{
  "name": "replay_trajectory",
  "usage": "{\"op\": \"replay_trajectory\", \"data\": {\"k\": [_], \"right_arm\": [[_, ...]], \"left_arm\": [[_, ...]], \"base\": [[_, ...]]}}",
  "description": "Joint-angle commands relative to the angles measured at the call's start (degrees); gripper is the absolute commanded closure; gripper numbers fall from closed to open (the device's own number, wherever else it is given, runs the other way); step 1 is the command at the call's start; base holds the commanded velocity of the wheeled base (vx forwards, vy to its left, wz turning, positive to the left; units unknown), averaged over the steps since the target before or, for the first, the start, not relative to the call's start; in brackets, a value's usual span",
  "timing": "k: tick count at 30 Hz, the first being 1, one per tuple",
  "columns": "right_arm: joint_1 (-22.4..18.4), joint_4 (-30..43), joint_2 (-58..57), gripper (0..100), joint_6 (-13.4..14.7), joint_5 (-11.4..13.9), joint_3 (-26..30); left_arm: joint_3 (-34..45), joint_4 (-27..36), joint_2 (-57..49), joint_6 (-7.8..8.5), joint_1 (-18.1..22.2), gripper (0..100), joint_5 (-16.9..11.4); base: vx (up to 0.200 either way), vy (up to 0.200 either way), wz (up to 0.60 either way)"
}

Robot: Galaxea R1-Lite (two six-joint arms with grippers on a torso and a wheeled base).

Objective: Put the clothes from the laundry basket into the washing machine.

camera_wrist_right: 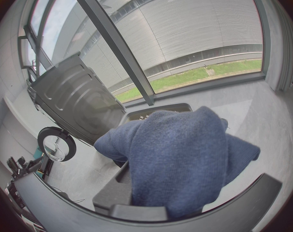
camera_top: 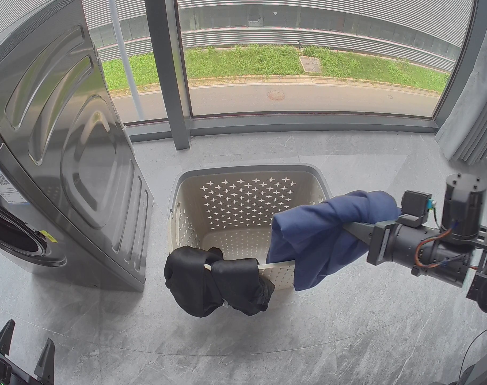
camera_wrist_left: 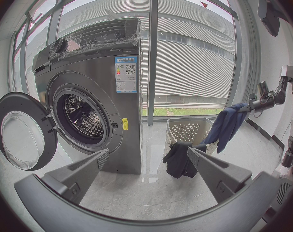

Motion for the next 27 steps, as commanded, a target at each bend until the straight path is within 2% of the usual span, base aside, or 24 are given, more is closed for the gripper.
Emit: {"op": "replay_trajectory", "data": {"k": [1,7,13,27], "right_arm": [[1.6,-0.2,-11.3,100,-0.6,0.4,2.9],[1.7,-0.2,-13.8,100,-4.5,1.4,3.2],[1.4,-0.9,-13.8,100,-4.7,1.3,3.3],[0.8,-1.8,-13.6,100,-4.0,1.3,4.5]], "left_arm": [[0.8,0.0,-0.7,-0.04,0.0,0,-0.1],[0.8,0.0,-0.7,0.04,0.0,0,0.0],[0.8,0.0,-0.7,-0.13,0.0,0,0.0],[0.8,0.0,-0.7,-0.13,0.0,0,0.0]], "base": [[0.0,0.0,0.0],[0.0,0.0,0.0],[0.0,0.0,0.0],[-0.2,0.0,0.0]]}}
